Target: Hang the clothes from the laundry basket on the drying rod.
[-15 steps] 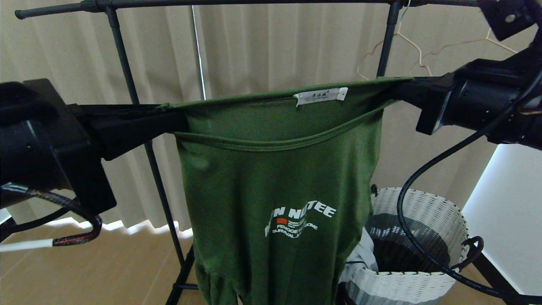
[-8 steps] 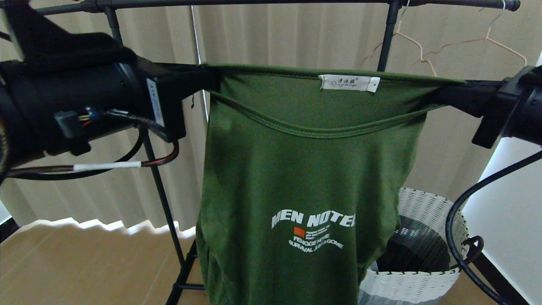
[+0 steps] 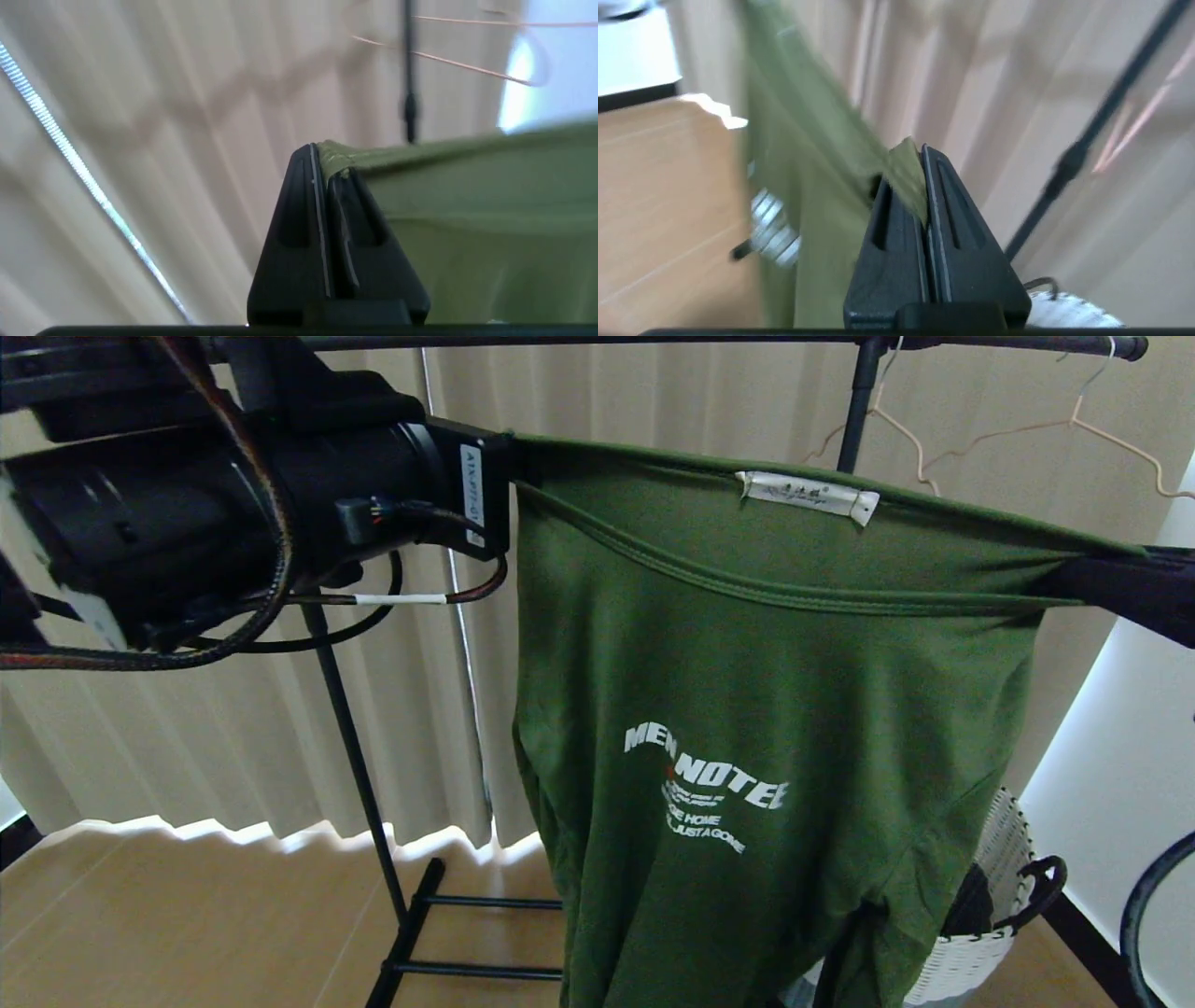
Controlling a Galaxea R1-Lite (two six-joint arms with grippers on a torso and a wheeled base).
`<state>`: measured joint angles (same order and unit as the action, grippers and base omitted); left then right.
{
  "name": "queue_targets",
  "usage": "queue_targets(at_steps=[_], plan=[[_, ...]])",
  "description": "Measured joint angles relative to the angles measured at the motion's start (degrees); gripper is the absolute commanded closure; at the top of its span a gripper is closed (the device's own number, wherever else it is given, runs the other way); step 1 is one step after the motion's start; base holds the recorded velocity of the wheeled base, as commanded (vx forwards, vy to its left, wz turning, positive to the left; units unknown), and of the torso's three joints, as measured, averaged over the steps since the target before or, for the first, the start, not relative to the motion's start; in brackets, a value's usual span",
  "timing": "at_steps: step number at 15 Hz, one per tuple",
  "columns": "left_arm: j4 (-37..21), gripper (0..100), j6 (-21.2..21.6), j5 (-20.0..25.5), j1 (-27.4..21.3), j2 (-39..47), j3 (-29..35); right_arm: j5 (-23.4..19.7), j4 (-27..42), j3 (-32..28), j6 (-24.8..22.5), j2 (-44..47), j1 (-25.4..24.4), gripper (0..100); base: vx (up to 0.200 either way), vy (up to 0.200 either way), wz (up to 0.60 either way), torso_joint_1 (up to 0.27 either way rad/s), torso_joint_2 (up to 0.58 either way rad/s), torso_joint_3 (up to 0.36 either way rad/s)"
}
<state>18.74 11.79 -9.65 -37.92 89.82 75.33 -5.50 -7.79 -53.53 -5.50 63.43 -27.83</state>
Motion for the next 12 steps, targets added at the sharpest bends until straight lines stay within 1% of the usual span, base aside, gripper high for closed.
queue_targets(at_steps=[2, 4, 7, 12], plan=[[0.0, 100, -2.2, -4.2, 0.0, 4.6, 3.6, 0.0, 1.5, 1.9, 0.0, -2.6, -3.1, 100, 0.0, 0.0, 0.0, 0.0, 0.0, 0.0], [0.0, 100, -4.4, -6.5, -0.2, 8.9, 7.1, 0.0, 1.7, 3.8, -1.1, -4.6, -6.3, 100, 0.0, 0.0, 0.0, 0.0, 0.0, 0.0], [0.1, 100, -4.8, -6.7, -0.4, 12.3, 8.9, 0.1, 1.7, 5.2, -2.2, -6.0, -8.0, 100, 0.0, 0.0, 0.0, 0.0, 0.0, 0.0], [0.0, 100, -5.3, -7.0, -0.2, 13.1, 7.9, 0.3, 1.3, 4.9, -2.2, -5.0, -8.0, 100, 0.0, 0.0, 0.0, 0.0, 0.0, 0.0]])
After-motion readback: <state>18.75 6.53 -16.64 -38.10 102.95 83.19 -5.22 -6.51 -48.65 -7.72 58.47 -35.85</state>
